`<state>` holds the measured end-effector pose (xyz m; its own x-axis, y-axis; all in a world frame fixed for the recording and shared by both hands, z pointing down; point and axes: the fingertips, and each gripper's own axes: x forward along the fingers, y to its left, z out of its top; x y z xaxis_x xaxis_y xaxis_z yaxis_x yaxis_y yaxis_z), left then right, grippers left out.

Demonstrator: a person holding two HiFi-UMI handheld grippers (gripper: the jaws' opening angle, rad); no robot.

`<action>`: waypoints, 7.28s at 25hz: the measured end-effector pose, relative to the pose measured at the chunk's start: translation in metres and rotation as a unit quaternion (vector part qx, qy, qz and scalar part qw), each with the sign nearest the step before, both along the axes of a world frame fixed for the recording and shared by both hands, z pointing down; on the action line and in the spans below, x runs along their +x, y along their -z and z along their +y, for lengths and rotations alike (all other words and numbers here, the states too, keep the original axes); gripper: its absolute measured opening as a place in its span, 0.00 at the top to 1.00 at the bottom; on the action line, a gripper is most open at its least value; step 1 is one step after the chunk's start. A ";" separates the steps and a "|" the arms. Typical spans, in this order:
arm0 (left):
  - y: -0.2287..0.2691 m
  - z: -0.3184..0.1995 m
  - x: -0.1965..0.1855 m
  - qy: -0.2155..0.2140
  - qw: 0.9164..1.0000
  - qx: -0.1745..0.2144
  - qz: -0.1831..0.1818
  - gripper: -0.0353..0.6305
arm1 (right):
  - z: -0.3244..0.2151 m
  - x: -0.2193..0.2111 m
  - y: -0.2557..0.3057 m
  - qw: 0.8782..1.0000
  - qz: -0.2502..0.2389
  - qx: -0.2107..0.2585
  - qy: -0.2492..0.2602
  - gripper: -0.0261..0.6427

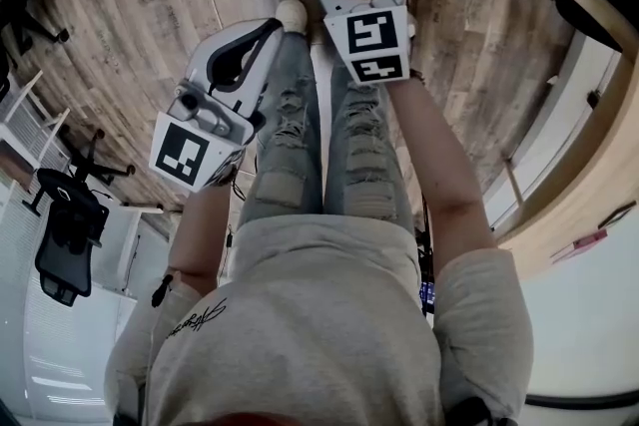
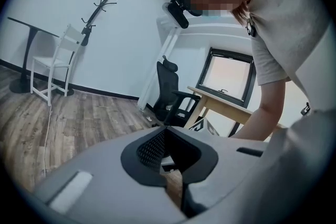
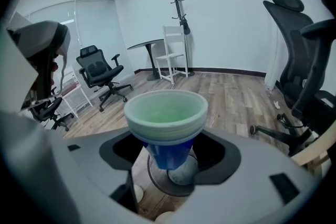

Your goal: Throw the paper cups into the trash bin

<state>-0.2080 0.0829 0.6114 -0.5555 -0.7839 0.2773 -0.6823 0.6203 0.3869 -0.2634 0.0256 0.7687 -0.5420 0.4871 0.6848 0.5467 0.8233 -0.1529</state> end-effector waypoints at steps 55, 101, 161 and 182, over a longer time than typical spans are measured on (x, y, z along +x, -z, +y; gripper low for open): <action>-0.078 0.028 0.041 -0.011 0.997 -0.031 0.072 0.94 | -0.008 0.023 -0.198 0.984 0.156 0.090 -0.017 0.53; 0.019 0.002 0.015 -0.015 1.000 -0.014 0.002 0.94 | -0.003 0.004 -0.002 0.998 0.048 0.029 -0.034 0.53; 0.245 -0.016 -0.012 -0.030 0.993 0.028 -0.114 0.94 | -0.026 0.016 0.347 0.984 -0.160 -0.047 -0.057 0.53; 0.317 -0.026 -0.004 -0.040 0.984 0.036 -0.170 0.94 | -0.042 0.023 0.438 0.965 -0.244 -0.083 -0.051 0.53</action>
<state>-0.2123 0.0573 0.2945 -0.5417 -0.8401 0.0284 -0.8259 0.5383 0.1678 -0.2404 -0.0166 0.3306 -0.8312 0.4954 0.2522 0.5044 0.8629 -0.0328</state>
